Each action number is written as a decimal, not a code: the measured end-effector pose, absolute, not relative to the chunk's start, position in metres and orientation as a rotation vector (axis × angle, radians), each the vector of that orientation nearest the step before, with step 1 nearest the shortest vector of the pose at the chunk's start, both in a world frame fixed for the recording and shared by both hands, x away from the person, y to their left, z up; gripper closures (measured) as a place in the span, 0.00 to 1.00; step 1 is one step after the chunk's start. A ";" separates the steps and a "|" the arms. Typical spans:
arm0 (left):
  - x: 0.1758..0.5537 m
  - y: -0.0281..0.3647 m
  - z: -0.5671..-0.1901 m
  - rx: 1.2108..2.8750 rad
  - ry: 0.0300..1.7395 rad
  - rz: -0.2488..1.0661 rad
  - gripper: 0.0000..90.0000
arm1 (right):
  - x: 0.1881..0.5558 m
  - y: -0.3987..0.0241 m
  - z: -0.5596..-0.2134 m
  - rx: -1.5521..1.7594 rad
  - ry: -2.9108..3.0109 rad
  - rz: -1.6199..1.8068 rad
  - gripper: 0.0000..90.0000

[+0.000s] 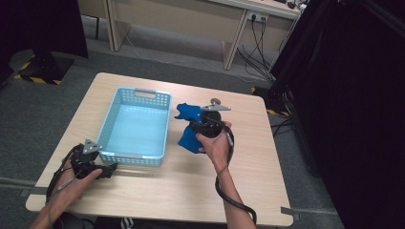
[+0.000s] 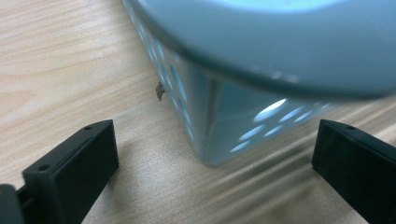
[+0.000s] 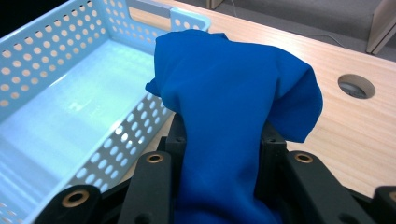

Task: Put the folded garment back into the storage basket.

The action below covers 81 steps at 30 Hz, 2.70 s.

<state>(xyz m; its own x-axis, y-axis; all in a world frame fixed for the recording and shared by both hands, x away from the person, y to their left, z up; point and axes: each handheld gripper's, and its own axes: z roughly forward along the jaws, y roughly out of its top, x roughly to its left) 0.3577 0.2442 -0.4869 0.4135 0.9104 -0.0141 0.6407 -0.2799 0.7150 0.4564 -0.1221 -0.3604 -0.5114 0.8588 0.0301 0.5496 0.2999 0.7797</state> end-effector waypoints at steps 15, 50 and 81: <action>0.358 0.244 -0.487 2.025 1.312 0.534 0.00 | 0.464 -0.081 -0.342 1.201 2.217 1.096 0.74; 0.358 0.244 -0.487 2.025 1.311 0.534 0.00 | 0.478 0.032 -0.341 1.101 2.343 1.072 0.74; 0.357 0.244 -0.487 2.027 1.307 0.531 0.00 | 0.508 0.071 -0.405 1.214 2.393 0.926 0.74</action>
